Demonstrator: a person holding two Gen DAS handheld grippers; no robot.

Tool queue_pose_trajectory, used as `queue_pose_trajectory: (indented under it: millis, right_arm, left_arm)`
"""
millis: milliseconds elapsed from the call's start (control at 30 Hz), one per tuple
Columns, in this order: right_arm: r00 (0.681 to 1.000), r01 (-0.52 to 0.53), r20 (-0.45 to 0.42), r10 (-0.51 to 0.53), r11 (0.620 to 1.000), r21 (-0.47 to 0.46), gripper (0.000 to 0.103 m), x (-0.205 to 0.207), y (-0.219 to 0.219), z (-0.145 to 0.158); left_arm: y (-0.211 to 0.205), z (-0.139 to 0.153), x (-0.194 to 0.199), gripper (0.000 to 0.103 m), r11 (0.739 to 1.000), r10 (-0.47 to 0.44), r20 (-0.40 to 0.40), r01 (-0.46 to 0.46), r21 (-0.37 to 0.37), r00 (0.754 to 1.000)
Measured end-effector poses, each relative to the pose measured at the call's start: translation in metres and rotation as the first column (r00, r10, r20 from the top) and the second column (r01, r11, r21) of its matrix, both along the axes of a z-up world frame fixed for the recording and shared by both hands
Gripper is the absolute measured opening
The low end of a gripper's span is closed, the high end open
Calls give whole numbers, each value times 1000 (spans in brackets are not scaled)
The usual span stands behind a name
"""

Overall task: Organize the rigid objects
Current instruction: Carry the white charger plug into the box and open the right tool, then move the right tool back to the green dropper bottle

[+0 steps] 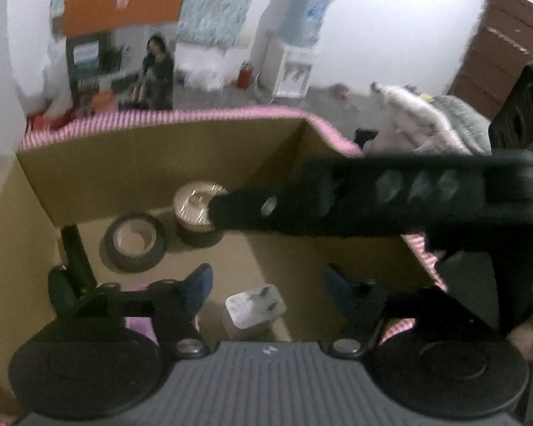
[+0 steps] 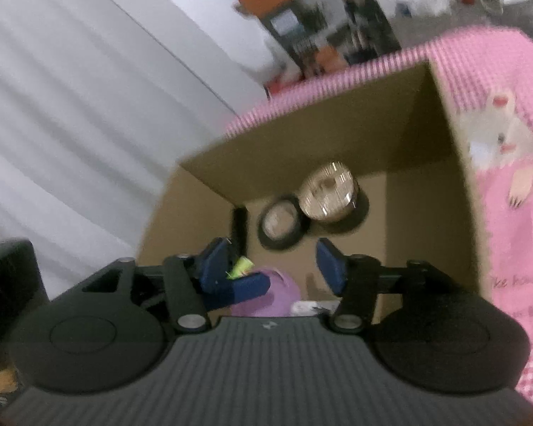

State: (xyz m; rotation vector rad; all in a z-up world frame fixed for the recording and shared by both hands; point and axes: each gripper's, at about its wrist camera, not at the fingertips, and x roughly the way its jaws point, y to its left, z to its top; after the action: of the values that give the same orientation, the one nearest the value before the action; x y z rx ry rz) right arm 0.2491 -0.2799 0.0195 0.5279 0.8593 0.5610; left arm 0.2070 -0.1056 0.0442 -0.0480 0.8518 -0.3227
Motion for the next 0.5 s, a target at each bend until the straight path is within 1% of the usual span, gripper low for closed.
queue_pose_trajectory:
  millis: [67, 100, 133, 233, 367, 500]
  right_arm:
    - [998, 19, 55, -19, 1000, 13, 72, -15, -8, 16]
    - [996, 30, 85, -32, 999, 18, 75, -24, -12, 25]
    - [993, 41, 113, -43, 999, 21, 80, -34, -16, 33]
    - [980, 71, 187, -71, 997, 7, 86, -63, -27, 53]
    - [967, 102, 236, -99, 995, -2, 94, -99, -37, 63]
    - [963, 114, 247, -106, 993, -18, 98, -132, -35, 57]
  left_arm:
    - [2, 11, -18, 82, 1000, -23, 50, 23, 2, 998]
    - [3, 16, -29, 85, 999, -33, 75, 33, 4, 997]
    - [4, 21, -40, 87, 999, -45, 99, 45, 8, 994]
    - [11, 30, -75, 91, 997, -78, 164, 75, 22, 983]
    - [25, 28, -115, 93, 995, -96, 189, 89, 46, 977]
    - [45, 18, -144, 93, 996, -83, 195, 76, 45, 977]
